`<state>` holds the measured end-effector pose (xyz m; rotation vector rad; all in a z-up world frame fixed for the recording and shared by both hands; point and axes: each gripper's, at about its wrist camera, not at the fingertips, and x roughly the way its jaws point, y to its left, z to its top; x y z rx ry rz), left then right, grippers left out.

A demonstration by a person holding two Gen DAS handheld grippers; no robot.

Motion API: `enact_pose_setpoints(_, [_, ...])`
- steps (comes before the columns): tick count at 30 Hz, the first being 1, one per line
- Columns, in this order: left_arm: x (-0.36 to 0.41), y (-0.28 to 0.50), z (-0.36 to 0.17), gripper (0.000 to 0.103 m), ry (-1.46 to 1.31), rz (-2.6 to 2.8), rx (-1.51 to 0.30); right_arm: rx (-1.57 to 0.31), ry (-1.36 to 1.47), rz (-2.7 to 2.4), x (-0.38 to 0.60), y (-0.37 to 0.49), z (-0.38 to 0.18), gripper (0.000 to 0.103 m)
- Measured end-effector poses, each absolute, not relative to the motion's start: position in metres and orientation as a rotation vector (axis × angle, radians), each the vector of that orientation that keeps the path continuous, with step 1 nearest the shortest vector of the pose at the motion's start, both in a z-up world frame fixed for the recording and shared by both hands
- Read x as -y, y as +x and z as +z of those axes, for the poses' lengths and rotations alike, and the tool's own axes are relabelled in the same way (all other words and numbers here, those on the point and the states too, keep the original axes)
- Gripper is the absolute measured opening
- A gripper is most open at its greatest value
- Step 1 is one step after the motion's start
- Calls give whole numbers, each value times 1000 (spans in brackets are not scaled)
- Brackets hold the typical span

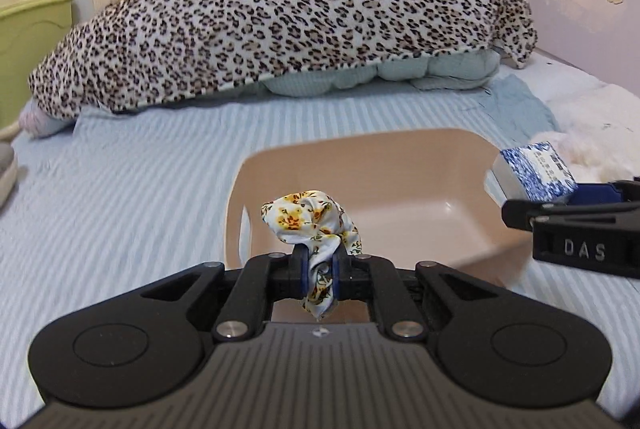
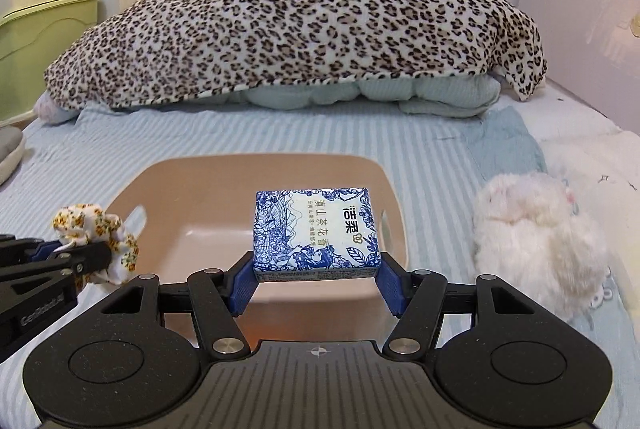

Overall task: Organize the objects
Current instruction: 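Drop floral scrunchie with left tool while right tool drops blue-and-white tea box in basket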

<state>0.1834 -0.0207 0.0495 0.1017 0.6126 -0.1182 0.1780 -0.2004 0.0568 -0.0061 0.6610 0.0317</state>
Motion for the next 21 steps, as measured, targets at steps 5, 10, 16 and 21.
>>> enact_pose_setpoints(5, [29, 222, 33, 12, 113, -77, -648, -696, -22, 20, 198, 210, 51, 60])
enact_pose_setpoints(10, [41, 250, -3, 12, 207, -46, -736, -756, -86, 18, 189, 230, 35, 60])
enact_pose_setpoints(16, [26, 263, -22, 14, 160, -15, -829, -825, -119, 24, 181, 236, 11, 60])
enact_pose_setpoints(21, [25, 247, -6, 57, 169, 2, -787, -829, -82, 33, 185, 229, 11, 67])
